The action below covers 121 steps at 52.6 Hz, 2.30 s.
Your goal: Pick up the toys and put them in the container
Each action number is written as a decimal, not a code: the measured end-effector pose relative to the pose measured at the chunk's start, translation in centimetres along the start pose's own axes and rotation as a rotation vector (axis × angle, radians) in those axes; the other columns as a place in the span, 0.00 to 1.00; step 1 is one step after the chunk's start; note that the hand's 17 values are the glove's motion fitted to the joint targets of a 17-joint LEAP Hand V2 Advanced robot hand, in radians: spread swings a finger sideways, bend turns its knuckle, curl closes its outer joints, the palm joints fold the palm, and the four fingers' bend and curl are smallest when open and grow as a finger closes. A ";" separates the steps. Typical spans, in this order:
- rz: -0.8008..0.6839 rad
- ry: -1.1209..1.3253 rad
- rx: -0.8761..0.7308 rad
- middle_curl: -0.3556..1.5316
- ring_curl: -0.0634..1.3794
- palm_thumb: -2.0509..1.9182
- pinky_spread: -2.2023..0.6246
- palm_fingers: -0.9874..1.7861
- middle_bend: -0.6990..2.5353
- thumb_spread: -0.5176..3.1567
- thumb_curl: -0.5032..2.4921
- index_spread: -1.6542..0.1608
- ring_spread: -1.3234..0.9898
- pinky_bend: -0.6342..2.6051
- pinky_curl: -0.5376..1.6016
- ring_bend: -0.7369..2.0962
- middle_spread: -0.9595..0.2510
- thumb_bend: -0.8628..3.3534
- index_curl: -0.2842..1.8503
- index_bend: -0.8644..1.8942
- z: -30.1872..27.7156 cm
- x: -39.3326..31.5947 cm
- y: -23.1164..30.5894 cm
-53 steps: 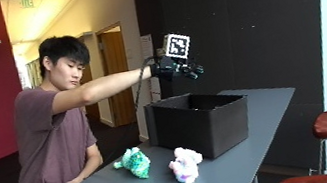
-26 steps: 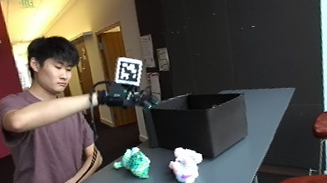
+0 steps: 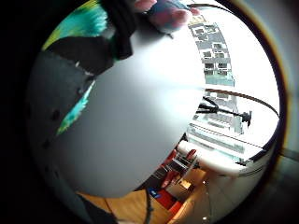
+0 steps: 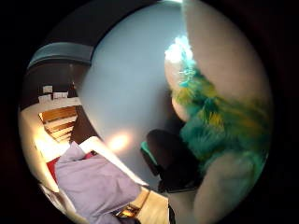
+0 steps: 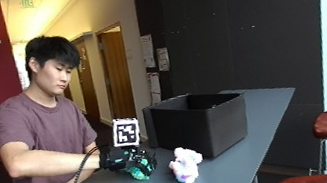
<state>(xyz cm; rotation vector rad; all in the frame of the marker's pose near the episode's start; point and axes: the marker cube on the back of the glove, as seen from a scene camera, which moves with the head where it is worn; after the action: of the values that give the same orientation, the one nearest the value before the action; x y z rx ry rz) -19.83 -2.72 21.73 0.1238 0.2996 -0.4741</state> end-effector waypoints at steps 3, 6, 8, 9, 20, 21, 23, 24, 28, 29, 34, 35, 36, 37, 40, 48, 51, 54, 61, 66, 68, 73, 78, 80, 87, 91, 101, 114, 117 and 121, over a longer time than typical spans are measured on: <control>0.013 0.080 0.059 0.29 0.25 0.51 0.79 0.49 0.27 0.46 0.27 0.76 0.56 0.44 0.40 0.38 0.67 0.20 0.30 0.46 0.6 1.3 -0.3; 0.006 0.034 0.117 0.30 0.27 0.52 0.77 0.56 0.29 0.47 0.27 0.76 0.52 0.42 0.39 0.42 0.63 0.21 0.31 0.49 0.8 0.9 -0.6; 0.011 -0.015 0.149 0.32 0.29 0.54 0.76 0.61 0.32 0.48 0.28 0.77 0.50 0.40 0.38 0.44 0.60 0.21 0.33 0.51 0.7 0.7 -0.8; 0.021 -0.031 0.163 0.33 0.29 0.54 0.75 0.62 0.33 0.48 0.28 0.77 0.49 0.39 0.38 0.44 0.59 0.22 0.33 0.52 0.6 0.8 -1.0; 0.092 -0.312 -0.017 0.41 0.40 0.63 0.68 0.82 0.44 0.43 0.34 0.77 0.42 0.43 0.42 0.54 0.55 0.24 0.42 0.62 -1.1 1.0 -1.0; 0.093 -0.327 -0.055 0.42 0.41 0.63 0.68 0.82 0.45 0.42 0.35 0.77 0.42 0.44 0.42 0.55 0.56 0.24 0.43 0.63 -1.3 1.2 -0.7; 0.097 -0.344 -0.118 0.44 0.43 0.64 0.68 0.82 0.48 0.41 0.35 0.78 0.41 0.44 0.43 0.57 0.57 0.24 0.44 0.64 -1.8 1.5 -0.2; 0.099 -0.346 -0.143 0.45 0.43 0.64 0.67 0.82 0.48 0.41 0.36 0.78 0.41 0.45 0.43 0.58 0.57 0.24 0.45 0.65 -2.2 1.6 0.1; 0.125 -0.334 -0.256 0.48 0.46 0.64 0.67 0.81 0.51 0.39 0.37 0.79 0.40 0.46 0.45 0.60 0.58 0.24 0.47 0.67 -4.7 1.8 2.0; 0.138 -0.327 -0.278 0.48 0.46 0.64 0.67 0.80 0.52 0.39 0.37 0.79 0.40 0.46 0.45 0.61 0.59 0.24 0.47 0.68 -5.4 2.0 2.5; 0.180 -0.290 -0.295 0.51 0.49 0.64 0.66 0.78 0.54 0.37 0.39 0.80 0.40 0.47 0.46 0.63 0.60 0.24 0.49 0.70 -8.9 2.6 4.3; 0.172 -0.270 -0.286 0.51 0.49 0.64 0.66 0.78 0.54 0.37 0.39 0.80 0.40 0.48 0.46 0.63 0.61 0.24 0.50 0.70 -9.9 2.8 4.8; 0.160 -0.241 -0.275 0.51 0.50 0.64 0.66 0.78 0.55 0.37 0.40 0.80 0.40 0.48 0.46 0.63 0.61 0.24 0.50 0.70 -10.9 3.2 5.3; 0.148 -0.211 -0.260 0.52 0.50 0.65 0.66 0.77 0.55 0.36 0.40 0.80 0.40 0.48 0.46 0.64 0.61 0.24 0.50 0.71 -11.9 3.5 5.8; 0.176 -0.228 -0.203 0.53 0.51 0.65 0.66 0.77 0.56 0.36 0.41 0.80 0.39 0.48 0.47 0.64 0.62 0.24 0.51 0.71 -15.8 3.3 6.8; 0.118 -0.228 -0.045 0.54 0.53 0.65 0.66 0.75 0.56 0.35 0.43 0.81 0.40 0.49 0.48 0.66 0.63 0.23 0.52 0.72 -26.1 1.2 7.7; 0.102 -0.227 0.012 0.55 0.53 0.65 0.66 0.75 0.57 0.34 0.44 0.81 0.40 0.49 0.48 0.66 0.64 0.23 0.53 0.72 -29.6 0.2 7.1; 0.105 -0.216 0.068 0.55 0.53 0.65 0.66 0.75 0.57 0.34 0.44 0.82 0.40 0.50 0.48 0.66 0.64 0.23 0.53 0.73 -33.4 -1.3 5.5; 0.036 -0.428 0.181 0.56 0.54 0.65 0.66 0.74 0.56 0.33 0.46 0.82 0.40 0.50 0.48 0.66 0.65 0.23 0.54 0.73 -41.2 -7.4 0.6; 0.026 -0.255 0.249 0.56 0.54 0.65 0.66 0.74 0.56 0.33 0.47 0.82 0.40 0.50 0.48 0.66 0.65 0.23 0.54 0.73 -42.1 -7.6 -5.5; -0.048 -0.209 0.270 0.56 0.54 0.65 0.66 0.74 0.56 0.33 0.48 0.82 0.39 0.50 0.48 0.66 0.65 0.23 0.54 0.73 -41.7 -7.1 -7.4; -0.057 -0.178 0.274 0.57 0.54 0.65 0.66 0.74 0.56 0.33 0.49 0.82 0.39 0.50 0.48 0.66 0.65 0.23 0.54 0.73 -41.1 -7.6 -11.8; 0.023 -0.190 0.268 0.57 0.55 0.65 0.66 0.74 0.56 0.32 0.50 0.82 0.39 0.50 0.48 0.65 0.65 0.22 0.55 0.72 -40.7 -9.1 -16.0; 0.108 -0.243 0.262 0.58 0.55 0.65 0.66 0.74 0.56 0.32 0.50 0.82 0.39 0.50 0.48 0.65 0.65 0.22 0.55 0.72 -40.7 -9.7 -17.6; 0.068 -0.203 0.285 0.58 0.55 0.65 0.66 0.74 0.55 0.32 0.51 0.82 0.39 0.50 0.48 0.65 0.64 0.22 0.55 0.72 -38.6 -10.1 -21.6; 0.021 -0.131 0.257 0.58 0.55 0.66 0.66 0.72 0.54 0.32 0.52 0.83 0.39 0.50 0.49 0.65 0.64 0.22 0.55 0.72 -36.7 -9.6 -23.0; 0.073 -0.241 -0.042 0.49 0.53 0.54 0.72 0.16 0.34 0.41 0.44 0.80 0.45 0.57 0.52 0.54 0.66 0.17 0.50 0.50 -31.8 -8.2 -24.7; 0.129 -0.271 0.066 0.38 0.34 0.49 0.79 0.21 0.24 0.44 0.36 0.77 0.56 0.53 0.46 0.33 0.75 0.19 0.32 0.33 -34.3 -5.3 -22.1; 0.252 -0.333 0.067 0.37 0.33 0.49 0.80 0.22 0.24 0.44 0.34 0.77 0.57 0.51 0.45 0.33 0.76 0.18 0.30 0.33 -35.4 -4.0 -21.1; 0.215 -0.293 0.080 0.35 0.32 0.49 0.80 0.22 0.24 0.44 0.33 0.77 0.57 0.51 0.44 0.32 0.76 0.18 0.28 0.33 -35.5 -1.2 -18.7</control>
<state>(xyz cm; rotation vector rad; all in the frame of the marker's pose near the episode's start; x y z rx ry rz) -38.63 -12.09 -12.50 0.1609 -0.0210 -0.2854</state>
